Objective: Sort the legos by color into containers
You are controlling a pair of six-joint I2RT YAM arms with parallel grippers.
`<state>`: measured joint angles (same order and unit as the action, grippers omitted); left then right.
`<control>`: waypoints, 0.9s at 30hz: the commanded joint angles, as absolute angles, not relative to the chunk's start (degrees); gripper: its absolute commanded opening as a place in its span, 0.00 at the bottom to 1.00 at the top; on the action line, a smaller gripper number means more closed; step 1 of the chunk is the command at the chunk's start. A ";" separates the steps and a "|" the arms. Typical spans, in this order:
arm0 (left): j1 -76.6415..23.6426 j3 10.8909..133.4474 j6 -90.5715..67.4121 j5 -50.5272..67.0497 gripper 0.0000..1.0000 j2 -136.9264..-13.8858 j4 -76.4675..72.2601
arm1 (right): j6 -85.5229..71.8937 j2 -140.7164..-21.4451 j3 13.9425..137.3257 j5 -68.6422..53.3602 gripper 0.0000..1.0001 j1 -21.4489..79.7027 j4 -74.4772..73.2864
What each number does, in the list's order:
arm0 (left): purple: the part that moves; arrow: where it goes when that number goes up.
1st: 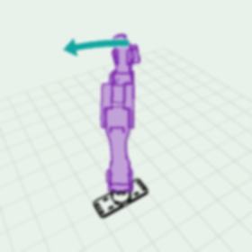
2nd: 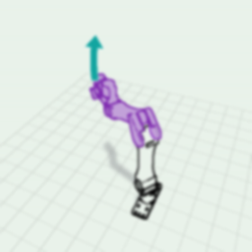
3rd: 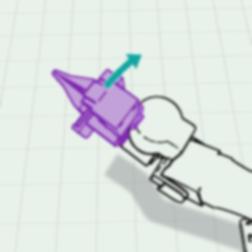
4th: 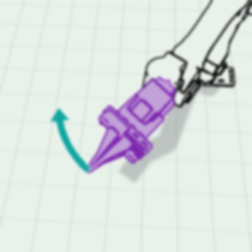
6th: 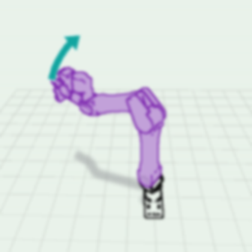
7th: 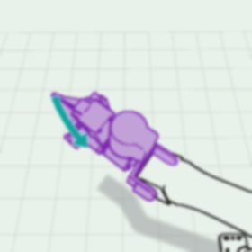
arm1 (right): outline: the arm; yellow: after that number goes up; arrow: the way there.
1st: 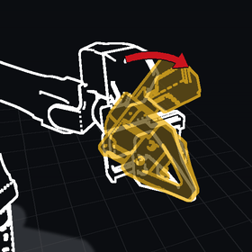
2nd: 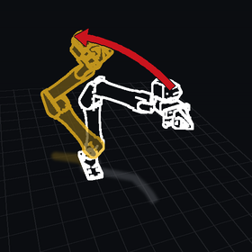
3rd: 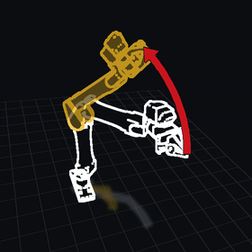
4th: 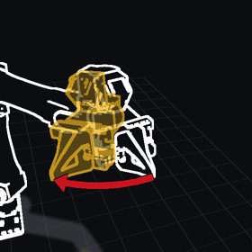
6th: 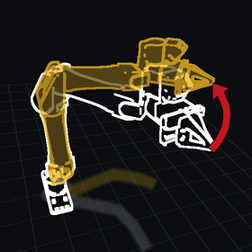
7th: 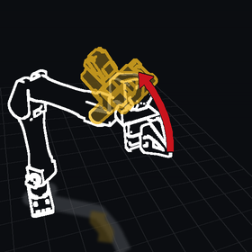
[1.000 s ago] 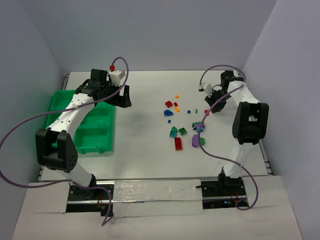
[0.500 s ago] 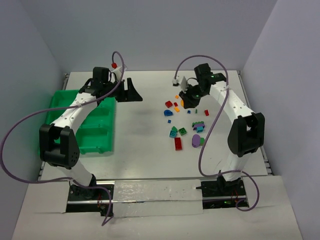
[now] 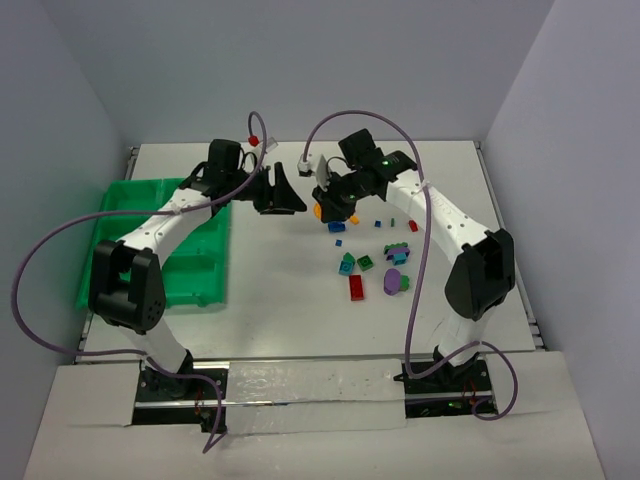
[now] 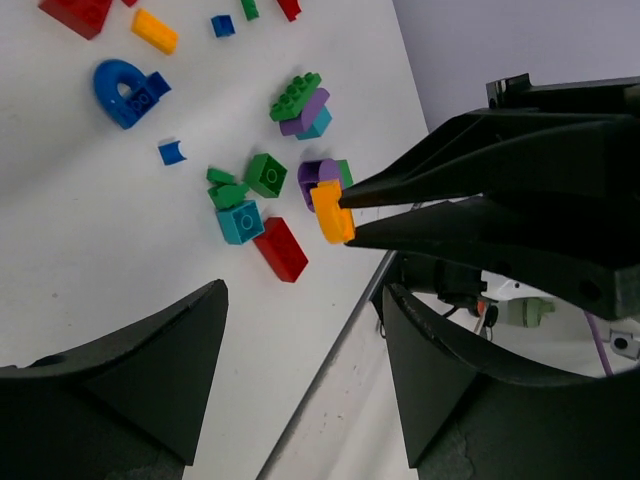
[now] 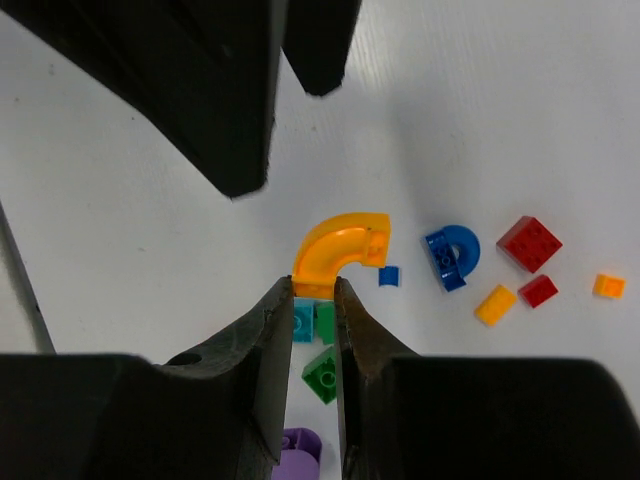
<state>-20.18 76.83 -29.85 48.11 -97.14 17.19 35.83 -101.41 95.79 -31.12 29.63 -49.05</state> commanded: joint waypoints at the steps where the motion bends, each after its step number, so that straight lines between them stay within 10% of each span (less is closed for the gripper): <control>1: -21.40 76.67 -32.10 49.97 0.71 -97.49 13.74 | 32.69 -100.86 99.28 -31.34 0.18 31.53 -46.72; 18: -22.06 74.14 -38.57 54.92 0.48 -98.83 7.30 | 30.41 -100.46 99.84 -31.73 0.18 34.84 -44.91; 27: -21.97 71.09 -41.74 57.27 0.04 -97.81 3.64 | 28.43 -100.40 99.69 -30.39 0.26 35.57 -42.85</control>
<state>-21.62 72.30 -40.47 54.59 -98.61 7.47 30.40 -101.44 97.19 -30.55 34.78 -46.92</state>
